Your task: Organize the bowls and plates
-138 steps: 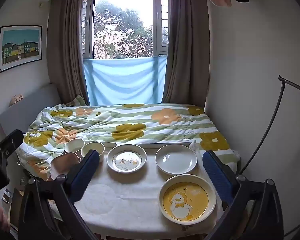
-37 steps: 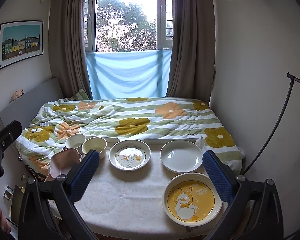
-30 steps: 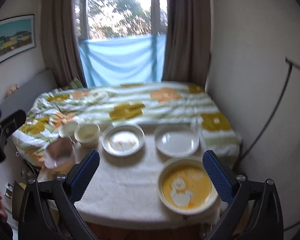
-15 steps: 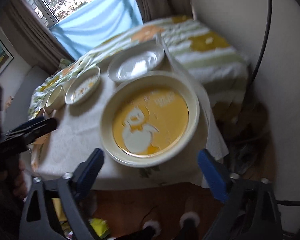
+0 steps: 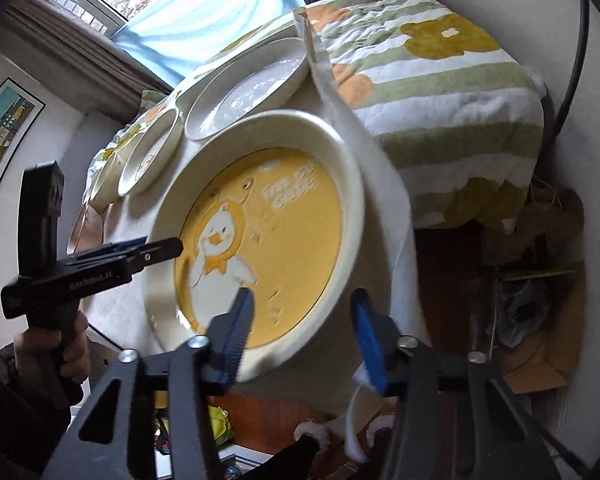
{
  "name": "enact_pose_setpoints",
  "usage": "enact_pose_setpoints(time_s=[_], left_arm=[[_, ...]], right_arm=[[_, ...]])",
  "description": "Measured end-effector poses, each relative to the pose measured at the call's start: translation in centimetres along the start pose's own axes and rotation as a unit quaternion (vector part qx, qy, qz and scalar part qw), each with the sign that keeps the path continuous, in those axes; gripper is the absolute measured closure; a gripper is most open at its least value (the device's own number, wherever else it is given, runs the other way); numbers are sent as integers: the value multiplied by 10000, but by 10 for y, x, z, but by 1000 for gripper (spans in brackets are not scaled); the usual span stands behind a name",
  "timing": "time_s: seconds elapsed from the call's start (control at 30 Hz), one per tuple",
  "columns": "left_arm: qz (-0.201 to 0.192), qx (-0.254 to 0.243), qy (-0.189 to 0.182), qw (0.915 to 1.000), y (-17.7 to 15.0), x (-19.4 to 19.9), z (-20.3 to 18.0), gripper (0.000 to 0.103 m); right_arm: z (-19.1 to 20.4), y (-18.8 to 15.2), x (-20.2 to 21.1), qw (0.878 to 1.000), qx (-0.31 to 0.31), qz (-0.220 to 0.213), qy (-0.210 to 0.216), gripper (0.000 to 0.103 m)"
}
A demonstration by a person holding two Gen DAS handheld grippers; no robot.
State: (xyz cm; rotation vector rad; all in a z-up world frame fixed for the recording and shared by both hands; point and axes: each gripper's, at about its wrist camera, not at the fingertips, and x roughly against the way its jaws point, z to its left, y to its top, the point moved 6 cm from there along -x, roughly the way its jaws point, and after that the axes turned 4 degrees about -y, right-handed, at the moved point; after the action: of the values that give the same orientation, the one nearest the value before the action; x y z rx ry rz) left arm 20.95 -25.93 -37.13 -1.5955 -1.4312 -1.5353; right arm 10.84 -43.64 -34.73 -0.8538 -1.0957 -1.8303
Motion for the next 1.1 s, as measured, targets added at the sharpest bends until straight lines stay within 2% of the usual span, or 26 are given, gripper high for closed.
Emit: enact_pose_setpoints(time_s=[0.13, 0.23, 0.67, 0.87, 1.1], left_arm=[[-69, 101, -28, 9999, 5, -2, -4, 80], [-121, 168, 2, 9998, 6, -2, -3, 81], [-390, 351, 97, 9986, -2, 14, 7, 81], [-724, 687, 116, 9949, -11, 52, 27, 81], [-1032, 891, 289, 9902, -29, 112, 77, 81]], right_arm=[[-10, 13, -6, 10000, -10, 5, -5, 82], [-14, 20, -11, 10000, -1, 8, -37, 87], [-2, 31, -6, 9982, 598, 37, -99, 88], [27, 43, -2, 9950, 998, -6, -23, 88], [98, 46, 1, 9906, 1346, -103, 211, 88]])
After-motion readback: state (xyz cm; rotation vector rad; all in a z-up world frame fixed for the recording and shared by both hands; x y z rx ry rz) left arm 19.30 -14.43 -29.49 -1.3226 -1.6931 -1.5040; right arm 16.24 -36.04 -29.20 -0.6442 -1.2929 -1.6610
